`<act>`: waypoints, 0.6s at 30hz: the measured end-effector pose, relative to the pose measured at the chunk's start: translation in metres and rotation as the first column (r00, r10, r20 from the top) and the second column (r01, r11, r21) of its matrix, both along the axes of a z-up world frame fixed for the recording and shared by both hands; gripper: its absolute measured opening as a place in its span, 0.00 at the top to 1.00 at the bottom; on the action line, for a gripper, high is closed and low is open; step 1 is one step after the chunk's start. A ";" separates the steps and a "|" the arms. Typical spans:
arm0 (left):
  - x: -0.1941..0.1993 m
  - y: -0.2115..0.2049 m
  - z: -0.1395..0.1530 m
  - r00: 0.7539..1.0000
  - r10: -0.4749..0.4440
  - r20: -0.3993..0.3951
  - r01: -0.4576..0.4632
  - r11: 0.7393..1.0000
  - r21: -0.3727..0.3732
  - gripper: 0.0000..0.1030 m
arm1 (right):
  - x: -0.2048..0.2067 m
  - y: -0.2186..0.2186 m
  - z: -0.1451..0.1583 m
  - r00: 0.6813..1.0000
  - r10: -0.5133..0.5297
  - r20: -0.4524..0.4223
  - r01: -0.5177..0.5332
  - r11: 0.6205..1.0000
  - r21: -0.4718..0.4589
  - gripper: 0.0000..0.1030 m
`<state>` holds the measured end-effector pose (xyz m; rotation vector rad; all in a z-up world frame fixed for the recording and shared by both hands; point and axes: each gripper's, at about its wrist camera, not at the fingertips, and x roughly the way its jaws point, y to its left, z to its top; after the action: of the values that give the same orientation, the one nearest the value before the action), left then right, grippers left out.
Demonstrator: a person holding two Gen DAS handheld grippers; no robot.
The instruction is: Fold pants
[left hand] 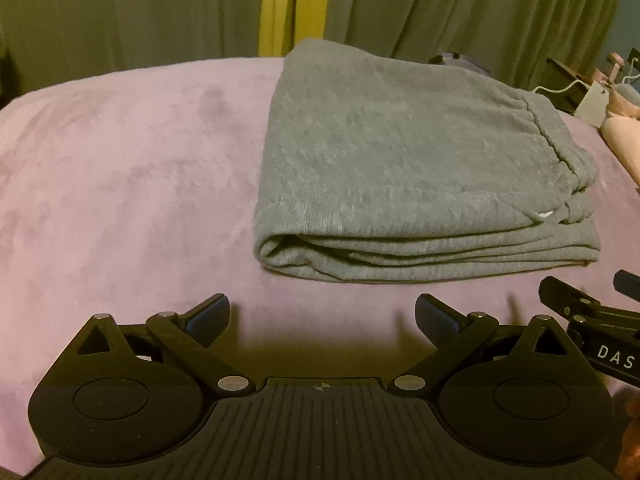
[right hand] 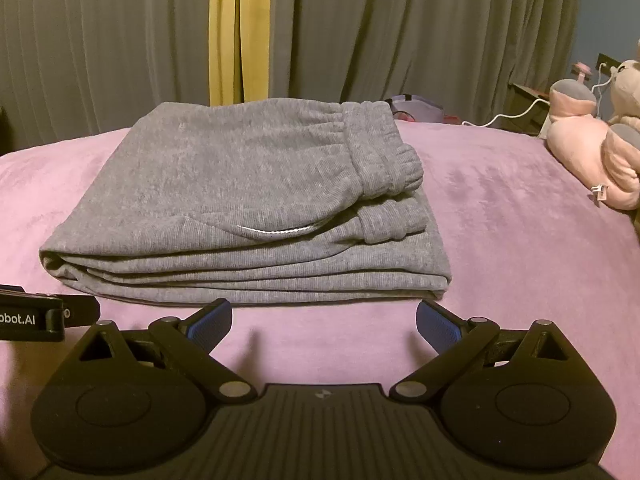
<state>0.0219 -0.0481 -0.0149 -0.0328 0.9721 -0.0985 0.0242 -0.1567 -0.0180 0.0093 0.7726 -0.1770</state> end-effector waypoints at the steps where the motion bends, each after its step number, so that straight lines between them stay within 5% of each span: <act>1: 0.001 -0.001 -0.001 1.000 -0.002 -0.004 0.002 1.000 0.007 0.01 | 0.000 0.000 -0.001 1.000 0.002 -0.001 -0.002 1.000 -0.003 0.04; 18: 0.011 0.001 -0.005 0.999 -0.048 0.013 0.047 0.999 0.018 0.01 | 0.015 -0.017 -0.002 1.000 0.001 -0.030 -0.001 1.000 0.013 0.04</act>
<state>0.0330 -0.0474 -0.0203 0.0075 0.9602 -0.1336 0.0388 -0.1736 -0.0199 0.0185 0.8039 -0.1717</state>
